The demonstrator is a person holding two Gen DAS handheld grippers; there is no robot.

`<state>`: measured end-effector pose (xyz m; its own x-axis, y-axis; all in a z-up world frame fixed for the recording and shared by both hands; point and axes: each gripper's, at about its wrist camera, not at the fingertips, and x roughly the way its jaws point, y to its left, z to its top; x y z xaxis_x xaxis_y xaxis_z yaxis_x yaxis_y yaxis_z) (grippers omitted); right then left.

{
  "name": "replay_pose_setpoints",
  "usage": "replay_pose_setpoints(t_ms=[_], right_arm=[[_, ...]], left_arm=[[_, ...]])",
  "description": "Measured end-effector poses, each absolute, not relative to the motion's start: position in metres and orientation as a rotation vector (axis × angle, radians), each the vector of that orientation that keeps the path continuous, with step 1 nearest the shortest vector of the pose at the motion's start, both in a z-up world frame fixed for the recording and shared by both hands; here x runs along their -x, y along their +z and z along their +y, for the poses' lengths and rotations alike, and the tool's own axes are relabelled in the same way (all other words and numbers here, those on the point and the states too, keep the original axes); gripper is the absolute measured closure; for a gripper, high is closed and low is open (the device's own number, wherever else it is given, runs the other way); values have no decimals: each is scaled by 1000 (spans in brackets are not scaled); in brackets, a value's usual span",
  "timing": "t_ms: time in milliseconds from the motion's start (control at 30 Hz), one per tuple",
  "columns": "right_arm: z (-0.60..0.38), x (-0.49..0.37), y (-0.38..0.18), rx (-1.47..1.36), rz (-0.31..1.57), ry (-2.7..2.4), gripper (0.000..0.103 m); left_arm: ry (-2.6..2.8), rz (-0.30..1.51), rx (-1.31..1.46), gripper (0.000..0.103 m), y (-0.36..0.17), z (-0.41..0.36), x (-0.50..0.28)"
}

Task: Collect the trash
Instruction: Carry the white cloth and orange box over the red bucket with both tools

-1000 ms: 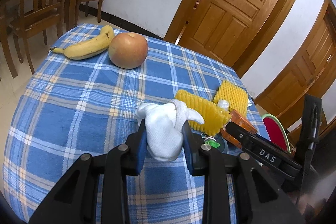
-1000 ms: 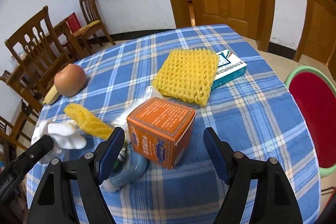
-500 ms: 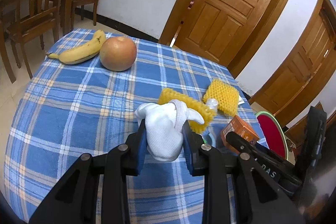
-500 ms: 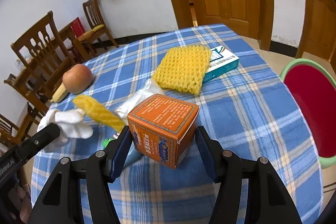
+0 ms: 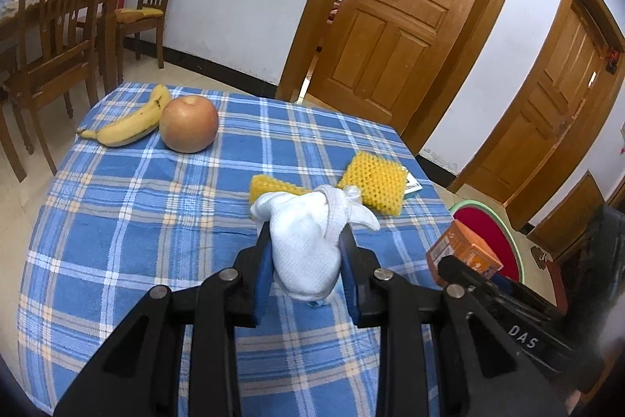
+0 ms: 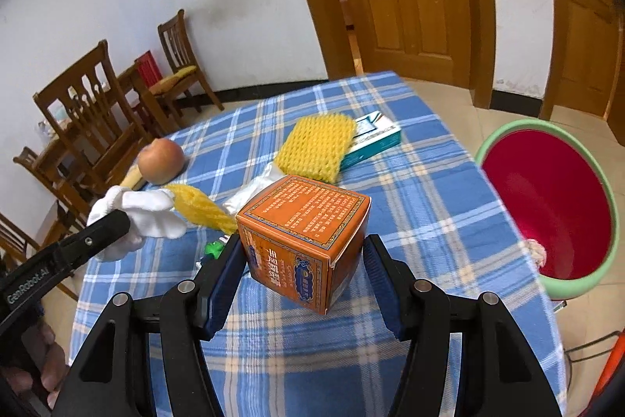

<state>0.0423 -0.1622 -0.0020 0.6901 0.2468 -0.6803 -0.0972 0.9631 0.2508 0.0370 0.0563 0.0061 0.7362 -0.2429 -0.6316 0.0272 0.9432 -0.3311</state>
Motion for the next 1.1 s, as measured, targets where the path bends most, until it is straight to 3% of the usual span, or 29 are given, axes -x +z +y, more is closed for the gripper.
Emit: replay_pose_setpoints(t_ms=[1100], right_arm=[[-281, -4, 18, -323, 678, 32, 40]], left_arm=[[-385, 728, 107, 72, 30, -78, -42]])
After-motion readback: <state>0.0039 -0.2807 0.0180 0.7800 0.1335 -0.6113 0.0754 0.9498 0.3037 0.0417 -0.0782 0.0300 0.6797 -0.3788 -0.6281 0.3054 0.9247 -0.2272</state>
